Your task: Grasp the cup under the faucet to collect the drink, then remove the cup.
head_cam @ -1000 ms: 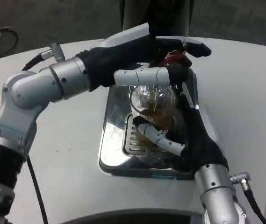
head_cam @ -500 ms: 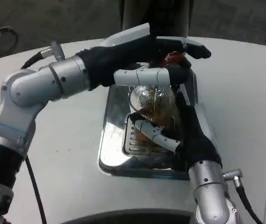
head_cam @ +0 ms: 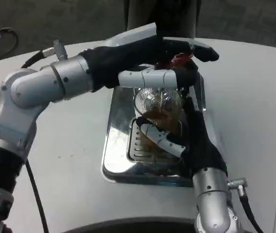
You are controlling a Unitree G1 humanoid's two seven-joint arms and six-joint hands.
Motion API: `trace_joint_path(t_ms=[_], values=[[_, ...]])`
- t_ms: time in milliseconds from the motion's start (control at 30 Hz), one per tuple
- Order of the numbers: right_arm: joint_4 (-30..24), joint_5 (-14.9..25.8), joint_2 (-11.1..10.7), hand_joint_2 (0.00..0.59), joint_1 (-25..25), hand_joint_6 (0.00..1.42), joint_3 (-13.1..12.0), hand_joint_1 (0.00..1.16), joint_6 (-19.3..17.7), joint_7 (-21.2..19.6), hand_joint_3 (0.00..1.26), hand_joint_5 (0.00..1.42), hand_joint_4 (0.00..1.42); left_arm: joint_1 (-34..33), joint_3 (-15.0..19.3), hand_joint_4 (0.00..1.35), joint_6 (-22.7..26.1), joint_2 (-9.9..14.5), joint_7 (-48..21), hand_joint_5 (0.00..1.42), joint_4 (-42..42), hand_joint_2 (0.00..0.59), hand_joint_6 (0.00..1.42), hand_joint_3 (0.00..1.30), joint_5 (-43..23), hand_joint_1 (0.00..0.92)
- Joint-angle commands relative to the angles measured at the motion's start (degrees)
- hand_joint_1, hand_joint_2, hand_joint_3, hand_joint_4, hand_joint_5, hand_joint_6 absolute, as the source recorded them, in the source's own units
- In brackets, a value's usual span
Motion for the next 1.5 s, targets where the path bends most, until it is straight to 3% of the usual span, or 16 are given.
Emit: trace_joint_path(t_ms=[33,600,933,1233,1500], values=[[1.52,0.17,1.56,0.221,-0.88,0.00,0.38,0.68,-1.20,-1.67,0.00,0.09,0.05,0.57,-1.42,0.17,0.21,0.69,-1.65,0.25,1.30,0.001,0.15,0.25,2.38,0.000],[10.01,1.55,4.65,0.226,-4.65,0.02,0.94,0.69,-4.26,-8.66,0.05,0.20,0.17,0.64,-1.53,0.17,-0.72,1.96,-1.61,0.25,2.51,0.001,0.15,0.25,2.91,0.000],[12.29,3.64,5.99,0.248,-4.31,0.13,1.36,0.71,-7.26,-12.79,0.25,0.30,0.32,1.17,-1.36,0.17,-1.48,2.61,-1.47,0.25,2.92,0.000,0.15,0.25,2.80,0.000],[12.33,4.76,5.77,0.247,-3.97,0.24,1.88,0.78,-7.87,-14.40,0.44,0.45,0.53,2.21,-0.47,0.18,-2.11,3.11,-1.20,0.26,2.30,0.000,0.16,0.24,1.66,0.000],[11.24,4.96,5.22,0.246,-3.42,0.30,1.82,0.78,-7.88,-14.80,0.54,0.56,0.64,3.85,3.19,0.19,-4.31,2.04,1.88,0.31,0.56,0.000,0.18,0.20,-1.09,0.000]])
